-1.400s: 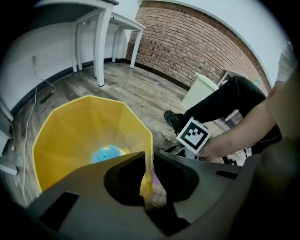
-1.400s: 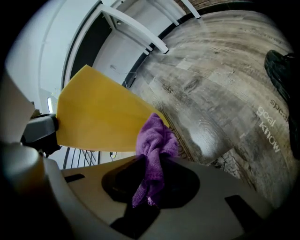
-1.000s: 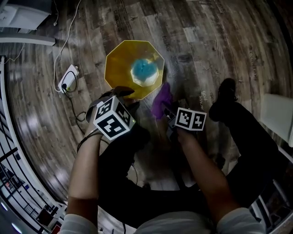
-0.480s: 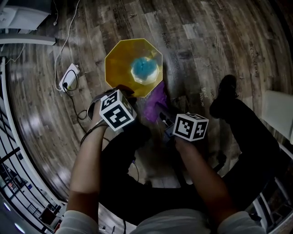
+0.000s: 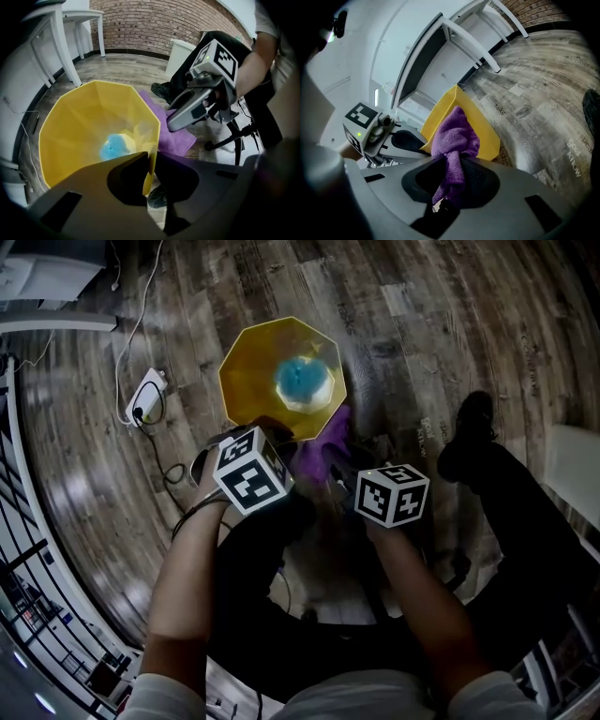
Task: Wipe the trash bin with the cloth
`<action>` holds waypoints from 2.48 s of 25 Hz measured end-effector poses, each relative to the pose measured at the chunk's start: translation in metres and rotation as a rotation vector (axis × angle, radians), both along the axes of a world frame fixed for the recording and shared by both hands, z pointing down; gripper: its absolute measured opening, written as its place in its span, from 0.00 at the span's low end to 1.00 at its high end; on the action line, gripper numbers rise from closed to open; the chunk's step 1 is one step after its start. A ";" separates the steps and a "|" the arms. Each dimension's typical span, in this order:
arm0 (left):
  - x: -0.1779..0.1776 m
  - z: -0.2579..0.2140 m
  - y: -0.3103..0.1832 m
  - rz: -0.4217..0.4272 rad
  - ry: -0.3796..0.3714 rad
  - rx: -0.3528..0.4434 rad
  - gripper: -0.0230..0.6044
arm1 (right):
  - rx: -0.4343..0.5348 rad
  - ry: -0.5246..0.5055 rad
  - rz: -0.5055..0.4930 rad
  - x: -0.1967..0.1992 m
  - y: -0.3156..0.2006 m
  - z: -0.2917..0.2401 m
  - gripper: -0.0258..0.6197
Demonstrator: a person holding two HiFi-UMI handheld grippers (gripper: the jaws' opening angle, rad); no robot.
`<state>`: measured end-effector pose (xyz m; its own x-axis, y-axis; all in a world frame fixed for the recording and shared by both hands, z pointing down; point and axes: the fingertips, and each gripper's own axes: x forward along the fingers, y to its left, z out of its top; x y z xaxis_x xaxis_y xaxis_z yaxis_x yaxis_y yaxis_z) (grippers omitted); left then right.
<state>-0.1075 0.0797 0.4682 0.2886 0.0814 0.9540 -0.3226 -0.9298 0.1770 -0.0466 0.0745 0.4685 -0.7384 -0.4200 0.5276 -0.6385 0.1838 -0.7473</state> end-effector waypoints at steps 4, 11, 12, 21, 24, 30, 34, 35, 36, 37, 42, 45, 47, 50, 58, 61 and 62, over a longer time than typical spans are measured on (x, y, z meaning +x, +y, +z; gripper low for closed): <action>0.009 -0.007 -0.005 0.002 0.020 0.014 0.10 | 0.005 0.052 -0.057 0.003 -0.007 0.022 0.18; 0.014 -0.008 -0.011 -0.039 0.040 0.014 0.09 | -0.024 0.120 -0.075 0.001 -0.023 0.068 0.18; 0.016 -0.008 -0.014 -0.046 0.043 0.021 0.09 | -0.029 0.127 -0.075 0.000 -0.025 0.075 0.18; 0.023 -0.005 -0.016 -0.115 0.056 0.005 0.09 | -0.087 0.173 -0.108 -0.003 -0.032 0.130 0.18; 0.025 -0.006 -0.022 -0.141 0.059 0.012 0.09 | -0.085 0.198 -0.121 -0.003 -0.039 0.142 0.18; 0.031 -0.003 -0.028 -0.192 0.061 0.013 0.09 | -0.090 0.242 -0.132 -0.001 -0.048 0.173 0.18; 0.036 -0.008 -0.037 -0.224 0.082 0.029 0.09 | -0.097 0.283 -0.164 -0.002 -0.054 0.195 0.18; 0.036 -0.008 -0.036 -0.232 0.082 0.027 0.09 | -0.107 0.294 -0.174 -0.002 -0.053 0.200 0.18; 0.036 -0.008 -0.036 -0.238 0.081 0.024 0.09 | -0.122 0.301 -0.183 -0.003 -0.052 0.202 0.18; 0.037 -0.008 -0.035 -0.242 0.082 0.022 0.09 | -0.138 0.304 -0.191 -0.003 -0.051 0.204 0.18; 0.041 -0.010 -0.037 -0.255 0.092 0.030 0.09 | -0.169 0.328 -0.215 -0.007 -0.052 0.218 0.18; 0.042 -0.011 -0.039 -0.259 0.098 0.035 0.09 | -0.168 0.330 -0.230 -0.008 -0.052 0.224 0.18; 0.042 -0.011 -0.037 -0.238 0.098 0.042 0.09 | -0.167 0.321 -0.233 -0.008 -0.053 0.224 0.18; 0.042 -0.015 -0.034 -0.176 0.101 0.077 0.10 | -0.161 0.316 -0.227 -0.005 -0.052 0.218 0.18; 0.014 -0.019 -0.022 -0.070 0.054 0.117 0.32 | -0.134 0.291 -0.112 0.026 -0.051 0.190 0.18; -0.004 -0.012 -0.017 -0.050 0.012 0.106 0.34 | -0.119 0.271 -0.079 0.031 -0.046 0.167 0.18; -0.010 -0.010 -0.016 -0.044 -0.003 0.107 0.34 | -0.112 0.262 -0.072 0.029 -0.045 0.159 0.18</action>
<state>-0.1178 0.0637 0.4586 0.2867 -0.0332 0.9574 -0.3637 -0.9283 0.0768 -0.0173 0.0296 0.6277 -0.5967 -0.3003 0.7441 -0.8007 0.1612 -0.5770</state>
